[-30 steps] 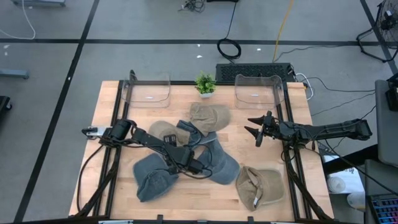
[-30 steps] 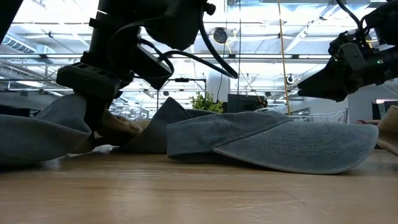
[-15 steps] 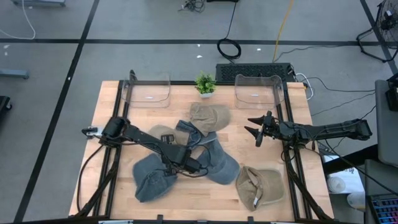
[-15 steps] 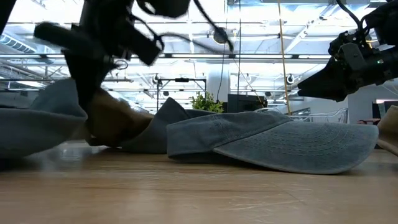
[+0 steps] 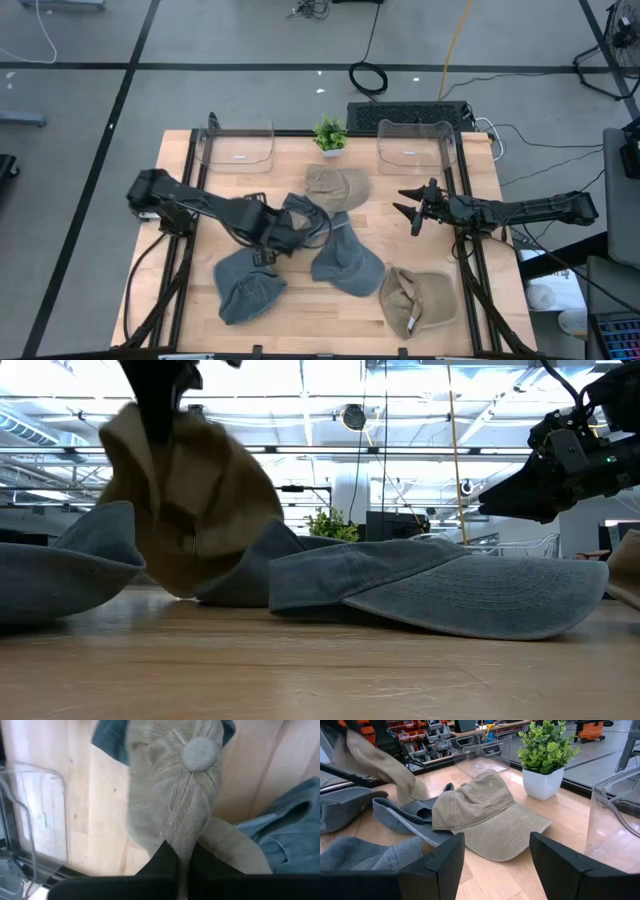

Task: Pick & Place hat
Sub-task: Put the top left brown cap into the right transparent bin

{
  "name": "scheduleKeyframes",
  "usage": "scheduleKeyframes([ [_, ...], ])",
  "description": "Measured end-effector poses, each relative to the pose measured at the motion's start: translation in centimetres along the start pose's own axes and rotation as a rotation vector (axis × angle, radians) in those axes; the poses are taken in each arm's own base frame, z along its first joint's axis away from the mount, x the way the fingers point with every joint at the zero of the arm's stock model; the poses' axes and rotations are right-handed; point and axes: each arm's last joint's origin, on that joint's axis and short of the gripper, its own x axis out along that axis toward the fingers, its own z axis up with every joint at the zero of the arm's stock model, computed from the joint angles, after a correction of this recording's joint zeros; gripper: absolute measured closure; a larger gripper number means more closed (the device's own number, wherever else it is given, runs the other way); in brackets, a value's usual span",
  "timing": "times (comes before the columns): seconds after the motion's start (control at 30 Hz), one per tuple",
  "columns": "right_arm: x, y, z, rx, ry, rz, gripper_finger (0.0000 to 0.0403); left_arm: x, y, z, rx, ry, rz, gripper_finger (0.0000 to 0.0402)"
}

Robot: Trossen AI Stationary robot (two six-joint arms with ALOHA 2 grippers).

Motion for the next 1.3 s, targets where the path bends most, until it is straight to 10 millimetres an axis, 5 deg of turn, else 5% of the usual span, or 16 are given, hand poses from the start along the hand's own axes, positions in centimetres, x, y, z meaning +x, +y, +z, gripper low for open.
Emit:
scheduleKeyframes([
  [0.53, 0.0, 0.0, 0.0, 0.000, 0.000, 0.000, 0.0190, -6.4, 7.7, -5.9, -0.115, -0.285, -0.078, 0.0394],
  [1.03, 0.0, 0.0, 0.1, 0.005, -0.010, 0.002, 0.0190, -6.9, 8.5, -6.6, -0.166, -0.276, -0.191, 0.0394],
  [1.3, -0.1, 0.4, 1.5, 0.174, -0.142, 0.051, 0.0190, -7.0, 8.3, -6.4, -0.115, -0.297, -0.208, 0.0395],
])
